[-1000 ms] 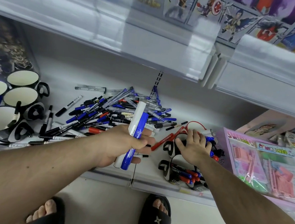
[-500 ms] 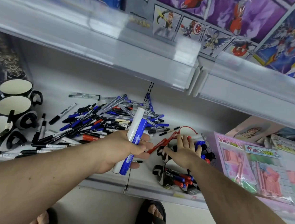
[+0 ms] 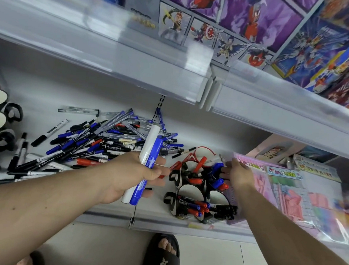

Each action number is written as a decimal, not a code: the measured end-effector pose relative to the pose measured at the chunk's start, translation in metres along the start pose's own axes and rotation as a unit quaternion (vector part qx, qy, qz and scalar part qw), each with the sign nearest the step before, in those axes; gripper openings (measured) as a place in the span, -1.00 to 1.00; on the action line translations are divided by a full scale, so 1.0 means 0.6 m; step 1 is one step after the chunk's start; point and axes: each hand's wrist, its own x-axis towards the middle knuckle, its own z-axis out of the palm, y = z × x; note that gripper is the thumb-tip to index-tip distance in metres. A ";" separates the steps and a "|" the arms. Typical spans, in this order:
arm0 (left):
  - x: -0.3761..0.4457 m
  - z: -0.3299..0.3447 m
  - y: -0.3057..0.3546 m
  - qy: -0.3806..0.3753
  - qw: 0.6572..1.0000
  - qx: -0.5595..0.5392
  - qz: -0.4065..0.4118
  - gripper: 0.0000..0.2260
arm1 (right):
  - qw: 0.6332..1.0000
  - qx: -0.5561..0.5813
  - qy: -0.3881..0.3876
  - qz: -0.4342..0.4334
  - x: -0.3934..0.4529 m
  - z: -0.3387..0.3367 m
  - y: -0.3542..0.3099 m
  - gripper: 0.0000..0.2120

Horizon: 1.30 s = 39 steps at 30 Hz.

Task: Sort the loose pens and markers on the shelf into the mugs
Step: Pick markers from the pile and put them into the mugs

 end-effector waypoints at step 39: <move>0.030 -0.001 -0.016 0.011 0.999 0.028 -0.029 -0.78 | 0.914 -0.325 -0.088 -0.227 0.008 0.057 0.066 -0.81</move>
